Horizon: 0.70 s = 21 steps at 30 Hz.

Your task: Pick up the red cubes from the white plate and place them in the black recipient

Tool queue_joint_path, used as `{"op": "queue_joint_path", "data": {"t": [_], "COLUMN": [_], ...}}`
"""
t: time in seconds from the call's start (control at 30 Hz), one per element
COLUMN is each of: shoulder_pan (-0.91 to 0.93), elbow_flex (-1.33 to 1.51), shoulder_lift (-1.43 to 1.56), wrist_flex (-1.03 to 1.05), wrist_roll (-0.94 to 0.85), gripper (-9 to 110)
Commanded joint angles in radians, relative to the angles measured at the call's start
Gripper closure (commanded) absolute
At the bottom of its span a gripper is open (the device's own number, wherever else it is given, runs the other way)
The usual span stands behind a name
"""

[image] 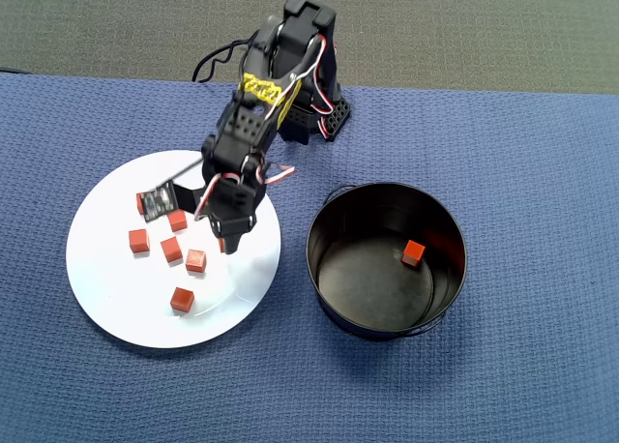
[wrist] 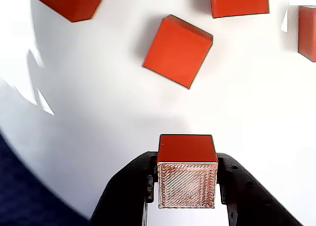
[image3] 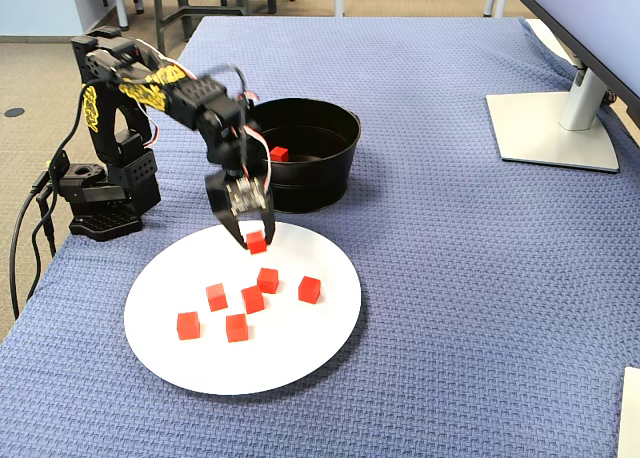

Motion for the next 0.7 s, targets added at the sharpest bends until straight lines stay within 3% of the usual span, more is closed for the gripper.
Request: {"op": "queue_joint_path", "data": {"t": [0.0,0.2,0.6,0.63,0.67], "shoulder_pan": [-0.046,-0.233,-0.778,-0.804,-0.824], "elbow_flex": [-0.089,-0.098,-0.026,-0.029,-0.037], "shoulder_lift": [0.196,0.353,0.468,0.463,0.451], "wrist_flex": [0.086,0.121,0.054,0.071,0.095], "wrist_roll": [0.123,0.380,0.637,0.641,0.634], "gripper": [102,102,102,98,87]}}
